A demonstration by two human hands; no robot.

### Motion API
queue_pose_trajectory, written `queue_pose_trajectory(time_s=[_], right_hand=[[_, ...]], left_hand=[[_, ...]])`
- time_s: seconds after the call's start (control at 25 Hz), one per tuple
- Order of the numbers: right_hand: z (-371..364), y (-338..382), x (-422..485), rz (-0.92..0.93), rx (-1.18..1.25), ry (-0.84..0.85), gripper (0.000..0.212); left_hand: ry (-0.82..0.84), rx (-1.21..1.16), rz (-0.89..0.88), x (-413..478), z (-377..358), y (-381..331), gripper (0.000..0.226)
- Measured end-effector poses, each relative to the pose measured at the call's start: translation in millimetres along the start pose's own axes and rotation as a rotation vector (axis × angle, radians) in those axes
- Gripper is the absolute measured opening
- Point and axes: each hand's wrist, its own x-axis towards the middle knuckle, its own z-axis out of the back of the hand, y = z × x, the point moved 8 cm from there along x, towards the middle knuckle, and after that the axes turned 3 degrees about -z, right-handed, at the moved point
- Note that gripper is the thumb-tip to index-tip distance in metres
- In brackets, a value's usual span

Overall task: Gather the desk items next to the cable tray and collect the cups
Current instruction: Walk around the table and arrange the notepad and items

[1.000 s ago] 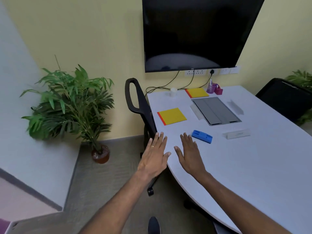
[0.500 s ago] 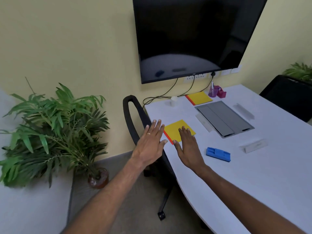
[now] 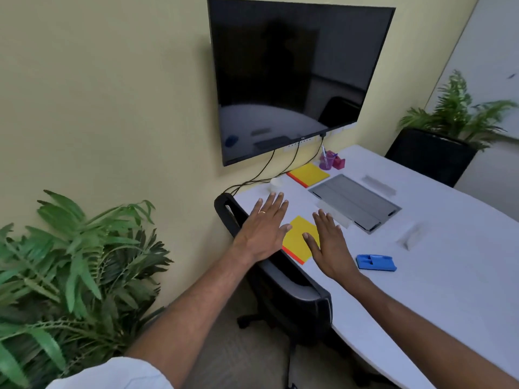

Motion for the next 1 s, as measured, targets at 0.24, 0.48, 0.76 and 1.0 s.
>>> queue_pose_trajectory(time_s=[0.24,0.48,0.76,1.0], right_hand=[[-16.1,13.8,51.0,-0.047,-0.083,-0.02,0.066],[-68.3,-37.1,127.4,-0.182,-0.115,-0.025,0.067],[-127.3,-82.4,174.2,-0.34,-0.137,0.033,0.066],[-175.3,-126.2,168.1,-0.501,-0.242,0.183,0.069]], left_hand=[[0.05,-0.063,-0.107,45.9,-7.8,66.5,0.064],[0.161,-0.013,-0.247,141.7,-43.9,114.0,0.065],[0.347,0.078,-0.554,203.1,-112.9,136.6,0.066],[0.515,0.095,-0.677,242.5,-199.4,143.1,0.069]])
